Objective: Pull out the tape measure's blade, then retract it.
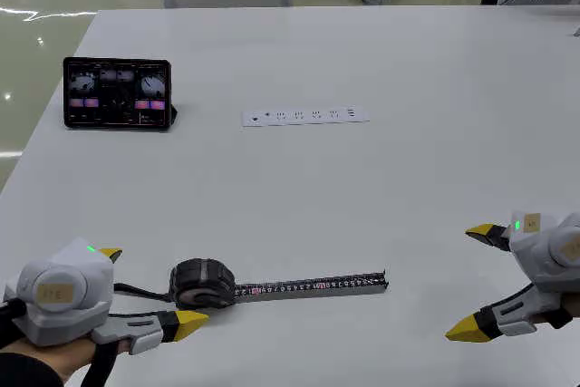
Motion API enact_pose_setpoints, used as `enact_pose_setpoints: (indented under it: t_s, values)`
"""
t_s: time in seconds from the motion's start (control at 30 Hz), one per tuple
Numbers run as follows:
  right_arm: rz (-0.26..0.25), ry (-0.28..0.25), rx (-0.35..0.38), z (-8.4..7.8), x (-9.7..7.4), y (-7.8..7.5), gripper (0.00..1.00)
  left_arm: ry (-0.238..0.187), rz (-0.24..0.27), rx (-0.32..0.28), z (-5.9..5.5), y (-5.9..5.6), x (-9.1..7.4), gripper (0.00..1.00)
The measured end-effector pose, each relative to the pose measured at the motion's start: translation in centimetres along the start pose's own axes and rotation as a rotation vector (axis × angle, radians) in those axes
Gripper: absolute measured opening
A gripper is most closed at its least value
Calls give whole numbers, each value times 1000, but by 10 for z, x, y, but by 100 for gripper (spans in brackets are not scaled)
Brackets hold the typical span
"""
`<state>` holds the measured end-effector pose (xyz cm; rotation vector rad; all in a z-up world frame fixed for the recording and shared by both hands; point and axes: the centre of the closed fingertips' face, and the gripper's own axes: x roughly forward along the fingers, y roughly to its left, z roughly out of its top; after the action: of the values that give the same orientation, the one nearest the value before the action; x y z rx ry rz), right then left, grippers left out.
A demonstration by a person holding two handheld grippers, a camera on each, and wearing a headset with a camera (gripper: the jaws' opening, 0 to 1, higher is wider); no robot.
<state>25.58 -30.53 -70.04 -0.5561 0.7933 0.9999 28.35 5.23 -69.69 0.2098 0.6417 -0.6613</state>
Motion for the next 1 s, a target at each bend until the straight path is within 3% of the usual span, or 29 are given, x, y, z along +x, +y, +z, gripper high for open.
enact_pose_setpoints:
  t_s: [0.17,0.37,0.5,0.7,0.87,1.0]
  values:
    - [27,11,-53,11,12,0,99,2,6,-11,-2,-6,14,99]
    - [61,25,-122,25,24,-2,99,-47,119,-100,-2,1,26,99]
    - [75,40,-155,30,32,-6,99,-58,159,-157,-6,2,32,99]
    - [111,64,-200,32,46,-7,99,-121,245,-122,2,1,33,99]
    - [155,82,-230,34,59,-5,96,-172,305,-188,8,8,32,99]
    - [181,100,-263,35,70,-5,88,-183,335,-180,10,10,37,99]
